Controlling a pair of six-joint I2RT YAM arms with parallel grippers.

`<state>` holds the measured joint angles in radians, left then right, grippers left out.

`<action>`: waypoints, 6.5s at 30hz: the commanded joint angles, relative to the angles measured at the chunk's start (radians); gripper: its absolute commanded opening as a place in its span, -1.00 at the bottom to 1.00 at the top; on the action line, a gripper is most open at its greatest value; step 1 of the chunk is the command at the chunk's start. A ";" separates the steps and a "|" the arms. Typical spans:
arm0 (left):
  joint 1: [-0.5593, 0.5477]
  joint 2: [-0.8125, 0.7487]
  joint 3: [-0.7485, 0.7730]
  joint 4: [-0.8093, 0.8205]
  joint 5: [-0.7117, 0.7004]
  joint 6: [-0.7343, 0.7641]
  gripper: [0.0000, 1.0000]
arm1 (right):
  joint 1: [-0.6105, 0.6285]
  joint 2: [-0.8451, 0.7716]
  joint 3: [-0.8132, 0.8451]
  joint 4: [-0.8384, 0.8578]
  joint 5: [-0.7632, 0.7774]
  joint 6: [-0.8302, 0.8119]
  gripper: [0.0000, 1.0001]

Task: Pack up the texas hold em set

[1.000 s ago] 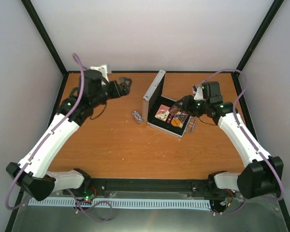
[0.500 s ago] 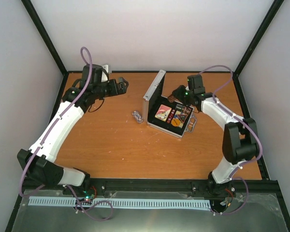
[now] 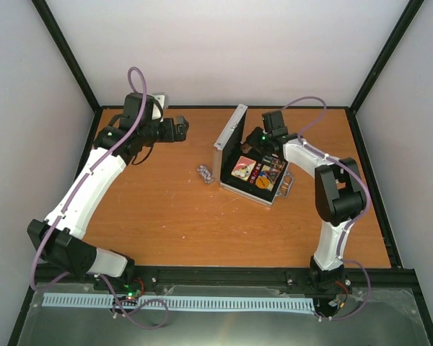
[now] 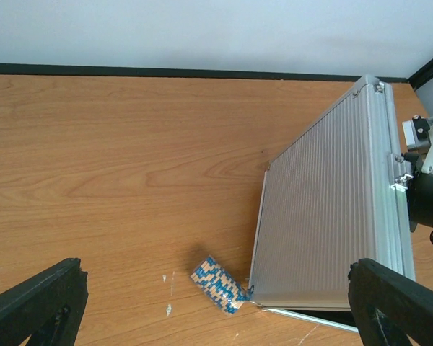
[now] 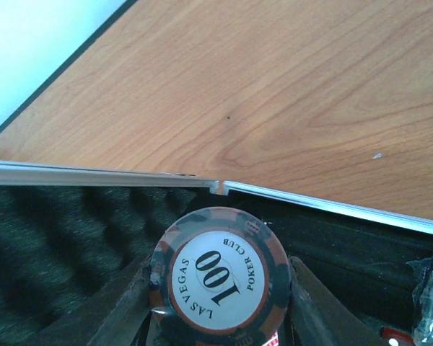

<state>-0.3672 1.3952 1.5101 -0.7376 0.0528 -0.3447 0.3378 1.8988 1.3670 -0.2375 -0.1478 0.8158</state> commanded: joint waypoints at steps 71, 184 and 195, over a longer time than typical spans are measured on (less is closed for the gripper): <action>0.010 -0.003 -0.068 0.052 0.008 -0.003 0.99 | -0.137 0.254 0.363 -0.496 -0.412 -0.488 -0.26; 0.010 -0.056 -0.131 0.066 -0.048 -0.017 0.99 | -0.022 0.254 0.345 -0.648 0.196 -0.579 0.79; 0.010 -0.058 -0.110 0.040 -0.053 -0.041 0.99 | -0.025 0.210 0.473 -0.634 0.069 -0.626 0.86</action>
<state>-0.3664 1.3621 1.3769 -0.6888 0.0071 -0.3576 0.3218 2.1666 1.7809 -0.8516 -0.0376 0.2234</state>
